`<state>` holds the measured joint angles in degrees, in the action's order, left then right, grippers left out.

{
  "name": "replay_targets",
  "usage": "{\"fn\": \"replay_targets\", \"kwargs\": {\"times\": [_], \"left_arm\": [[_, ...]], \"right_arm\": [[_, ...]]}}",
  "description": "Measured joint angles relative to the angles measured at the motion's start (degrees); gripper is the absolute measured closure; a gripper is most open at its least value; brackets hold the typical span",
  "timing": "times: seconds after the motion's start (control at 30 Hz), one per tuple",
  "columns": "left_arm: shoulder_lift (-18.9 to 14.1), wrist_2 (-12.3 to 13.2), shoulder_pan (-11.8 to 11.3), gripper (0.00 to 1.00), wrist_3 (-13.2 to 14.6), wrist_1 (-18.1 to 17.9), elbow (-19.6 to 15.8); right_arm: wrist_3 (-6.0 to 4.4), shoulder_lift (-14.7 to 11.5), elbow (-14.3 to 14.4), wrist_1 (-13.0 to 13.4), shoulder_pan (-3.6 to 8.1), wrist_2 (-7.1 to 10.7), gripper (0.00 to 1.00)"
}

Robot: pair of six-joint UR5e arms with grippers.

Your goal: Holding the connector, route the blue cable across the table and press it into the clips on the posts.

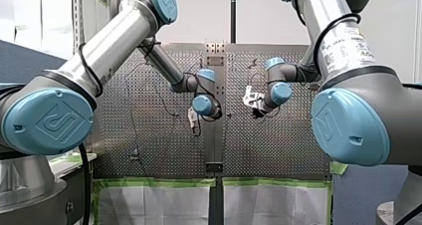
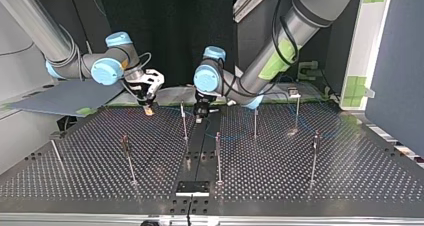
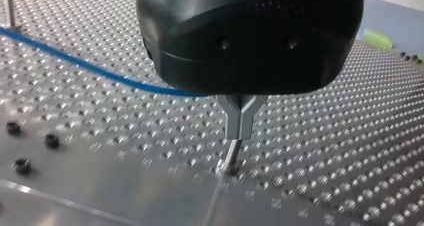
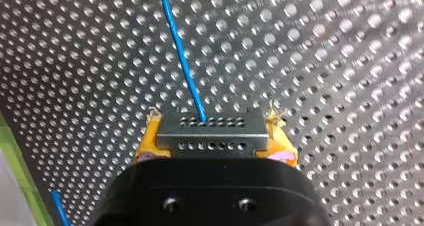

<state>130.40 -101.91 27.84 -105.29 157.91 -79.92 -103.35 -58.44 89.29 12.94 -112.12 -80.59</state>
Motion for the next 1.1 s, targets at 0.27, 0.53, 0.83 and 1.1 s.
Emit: {"fn": "replay_targets", "kwargs": {"times": [0.27, 0.53, 0.83, 1.1], "left_arm": [[0.0, 1.0, -0.9, 0.96, 0.0, 0.9, 0.9], [0.0, 1.1, -0.5, 0.32, 0.2, 2.9, 0.9], [-0.1, 0.4, 0.2, 0.0, 0.4, 6.7, 0.9], [-2.0, -1.1, 1.4, 0.0, 2.4, 10.4, 0.9]], "right_arm": [[-0.39, 0.1, -1.2, 0.1, 1.28, 0.35, 1.0], [-0.39, 0.1, -1.3, 0.0, 2.0, 0.48, 1.0], [-0.43, 0.1, -1.3, -0.1, 2.27, 0.53, 1.0], [-0.4, 0.2, -1.2, -0.3, 2.29, 0.56, 1.0]]}}
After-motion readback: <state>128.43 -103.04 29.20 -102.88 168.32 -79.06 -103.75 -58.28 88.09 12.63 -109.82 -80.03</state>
